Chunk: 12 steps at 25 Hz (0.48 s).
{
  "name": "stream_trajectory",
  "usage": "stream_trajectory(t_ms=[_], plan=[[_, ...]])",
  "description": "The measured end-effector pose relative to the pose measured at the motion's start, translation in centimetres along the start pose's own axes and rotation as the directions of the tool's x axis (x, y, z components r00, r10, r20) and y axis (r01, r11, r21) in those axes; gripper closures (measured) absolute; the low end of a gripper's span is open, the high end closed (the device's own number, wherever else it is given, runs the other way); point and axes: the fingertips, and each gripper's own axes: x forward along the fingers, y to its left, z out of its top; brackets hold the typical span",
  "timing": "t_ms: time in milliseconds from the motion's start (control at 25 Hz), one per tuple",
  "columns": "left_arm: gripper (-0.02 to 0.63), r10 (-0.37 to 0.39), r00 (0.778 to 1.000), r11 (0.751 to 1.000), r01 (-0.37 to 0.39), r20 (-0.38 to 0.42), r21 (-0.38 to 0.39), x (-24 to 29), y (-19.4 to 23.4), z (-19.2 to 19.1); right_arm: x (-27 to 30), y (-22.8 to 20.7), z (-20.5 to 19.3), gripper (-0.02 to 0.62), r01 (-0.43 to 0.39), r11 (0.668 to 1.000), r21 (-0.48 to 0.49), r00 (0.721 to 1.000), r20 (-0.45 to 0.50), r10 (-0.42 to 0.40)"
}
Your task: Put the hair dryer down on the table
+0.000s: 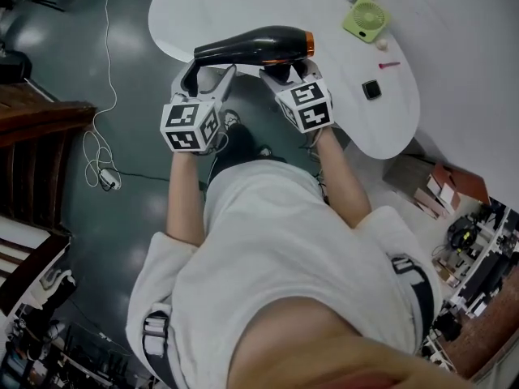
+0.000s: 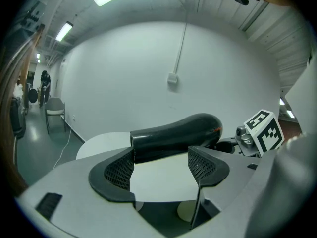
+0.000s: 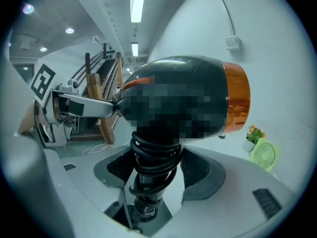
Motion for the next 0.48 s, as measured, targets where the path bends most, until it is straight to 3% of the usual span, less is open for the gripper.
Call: stream_trajectory(t_ms=[480], plan=[[0.265, -0.118, 0.992, 0.992, 0.116, -0.043, -0.058, 6.9, 7.8, 0.6, 8.1, -2.4, 2.3, 0.318, 0.059, 0.997, 0.049, 0.993, -0.110, -0.054]])
